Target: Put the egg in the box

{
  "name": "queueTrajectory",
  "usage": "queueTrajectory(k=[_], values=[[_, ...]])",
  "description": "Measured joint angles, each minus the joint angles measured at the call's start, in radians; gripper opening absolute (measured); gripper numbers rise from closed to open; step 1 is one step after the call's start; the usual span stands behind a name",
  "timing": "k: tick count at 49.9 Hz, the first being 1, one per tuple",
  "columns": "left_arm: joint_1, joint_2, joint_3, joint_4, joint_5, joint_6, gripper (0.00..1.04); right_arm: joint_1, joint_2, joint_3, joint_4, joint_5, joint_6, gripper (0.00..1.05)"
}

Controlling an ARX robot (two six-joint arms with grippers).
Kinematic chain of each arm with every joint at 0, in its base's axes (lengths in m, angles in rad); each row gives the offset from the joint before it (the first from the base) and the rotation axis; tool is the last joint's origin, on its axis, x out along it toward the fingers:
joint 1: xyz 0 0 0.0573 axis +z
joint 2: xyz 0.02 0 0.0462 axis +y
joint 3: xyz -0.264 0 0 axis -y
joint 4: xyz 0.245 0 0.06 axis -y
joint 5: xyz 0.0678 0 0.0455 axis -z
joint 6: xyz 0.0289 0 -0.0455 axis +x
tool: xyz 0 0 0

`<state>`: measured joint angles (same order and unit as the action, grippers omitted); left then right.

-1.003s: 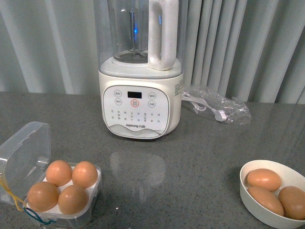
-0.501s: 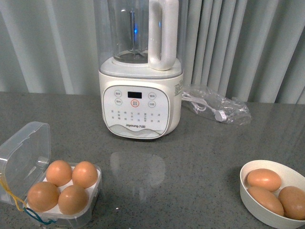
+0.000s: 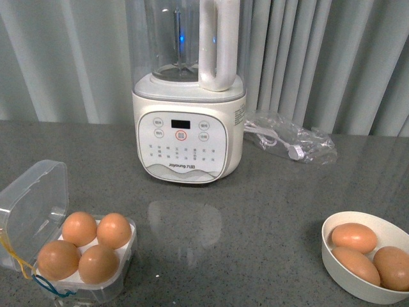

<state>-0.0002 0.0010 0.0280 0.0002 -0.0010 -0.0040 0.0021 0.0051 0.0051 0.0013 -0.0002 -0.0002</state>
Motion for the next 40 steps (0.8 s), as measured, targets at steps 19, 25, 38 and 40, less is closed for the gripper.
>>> queueTrajectory(k=[19,25,38,40], values=[[0.0,0.0,0.0,0.0,0.0,0.0,0.98,0.0,0.0,0.0,-0.001,0.0,0.0,0.62],[0.0,0.0,0.0,0.0,0.0,0.0,0.98,0.0,0.0,0.0,-0.001,0.0,0.0,0.82],[0.0,0.0,0.0,0.0,0.0,0.0,0.98,0.0,-0.001,0.0,-0.001,0.0,0.0,0.97],[0.0,0.0,0.0,0.0,0.0,0.0,0.98,0.0,-0.001,0.0,-0.001,0.0,0.0,0.97]])
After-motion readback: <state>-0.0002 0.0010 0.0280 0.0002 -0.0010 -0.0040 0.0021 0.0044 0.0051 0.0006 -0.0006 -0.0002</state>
